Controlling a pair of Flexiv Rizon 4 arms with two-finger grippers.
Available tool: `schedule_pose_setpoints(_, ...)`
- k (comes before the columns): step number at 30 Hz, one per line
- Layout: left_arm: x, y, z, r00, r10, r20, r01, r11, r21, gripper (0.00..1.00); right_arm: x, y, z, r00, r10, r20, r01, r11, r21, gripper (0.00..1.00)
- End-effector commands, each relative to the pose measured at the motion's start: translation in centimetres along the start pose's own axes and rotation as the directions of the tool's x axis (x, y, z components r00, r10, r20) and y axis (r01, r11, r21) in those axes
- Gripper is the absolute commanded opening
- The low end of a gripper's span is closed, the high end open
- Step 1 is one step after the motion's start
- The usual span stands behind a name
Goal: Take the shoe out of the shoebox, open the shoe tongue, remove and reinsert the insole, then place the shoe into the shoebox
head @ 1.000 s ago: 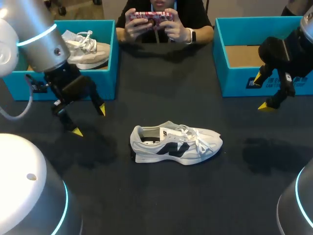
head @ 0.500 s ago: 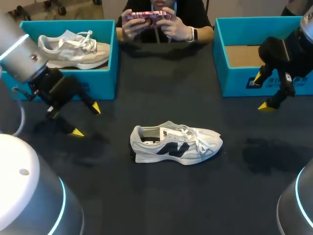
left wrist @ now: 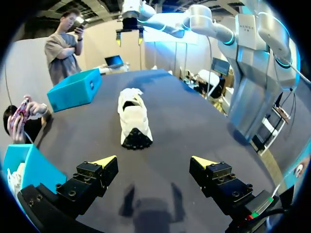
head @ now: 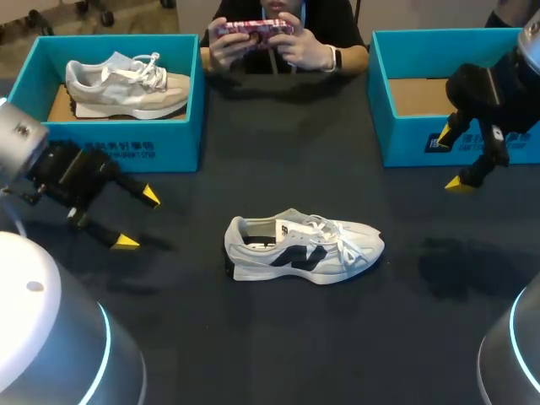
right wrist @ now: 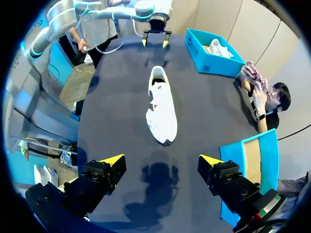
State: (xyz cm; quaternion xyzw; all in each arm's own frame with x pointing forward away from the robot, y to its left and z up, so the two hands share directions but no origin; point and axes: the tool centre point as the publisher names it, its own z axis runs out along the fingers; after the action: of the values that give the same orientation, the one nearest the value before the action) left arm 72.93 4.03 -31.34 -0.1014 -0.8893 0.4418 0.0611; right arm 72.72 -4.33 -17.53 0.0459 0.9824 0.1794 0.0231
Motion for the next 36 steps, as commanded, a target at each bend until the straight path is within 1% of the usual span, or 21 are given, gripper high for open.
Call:
schedule_pose_setpoints(1,0.6,1.2,0.5,0.998,0.011,0.062,-0.016,0.996,0.083,1.00,-0.1,0.0,0.1,1.000,0.000,-0.002,0.000,1.000,0.002,1.00)
schedule_pose_setpoints(7,0.6,2.0,1.5,0.996,0.005,0.087,-0.014,0.995,0.102,1.00,-0.1,0.0,0.1,1.000,0.000,-0.002,0.000,1.000,0.002,1.00)
schedule_pose_setpoints(9,0.5,2.4,1.8,0.992,0.009,0.124,-0.024,0.993,0.117,1.00,-0.1,0.0,0.1,1.000,0.000,-0.002,0.000,1.000,0.002,1.00)
schedule_pose_setpoints(11,0.5,2.7,2.2,0.988,0.009,0.153,-0.032,0.988,0.151,1.00,-0.1,0.0,0.1,1.000,0.000,-0.002,0.000,1.000,0.002,1.00)
schedule_pose_setpoints(12,0.5,2.9,2.4,0.989,0.005,0.149,-0.028,0.988,0.154,1.00,-0.1,0.0,0.1,1.000,0.000,-0.002,0.000,1.000,0.002,1.00)
schedule_pose_setpoints(13,0.5,3.0,2.6,0.988,0.010,0.157,-0.038,0.984,0.177,1.00,-0.1,0.0,0.1,1.000,0.000,-0.002,0.000,1.000,0.002,1.00)
schedule_pose_setpoints(16,0.4,3.4,3.1,0.988,0.014,0.153,-0.043,0.982,0.183,1.00,-0.1,0.0,0.1,1.000,0.000,-0.002,0.000,1.000,0.002,1.00)
schedule_pose_setpoints(17,0.3,3.5,3.3,0.989,0.008,0.151,-0.038,0.979,0.198,1.00,-0.1,0.0,0.1,1.000,0.000,-0.002,0.000,1.000,0.002,1.00)
schedule_pose_setpoints(19,0.3,3.8,3.7,0.990,0.009,0.139,-0.037,0.979,0.199,1.00,-0.1,0.0,0.1,1.000,0.000,-0.002,0.000,1.000,0.002,1.00)
schedule_pose_setpoints(20,0.3,3.9,3.8,0.990,0.025,0.135,-0.054,0.976,0.212,1.00,-0.1,0.0,0.1,1.000,0.000,-0.002,0.000,1.000,0.002,1.00)
schedule_pose_setpoints(36,0.3,3.9,3.8,0.990,0.025,0.135,-0.054,0.976,0.212,1.00,-0.1,0.0,0.1,1.000,0.000,-0.002,0.000,1.000,0.002,1.00)
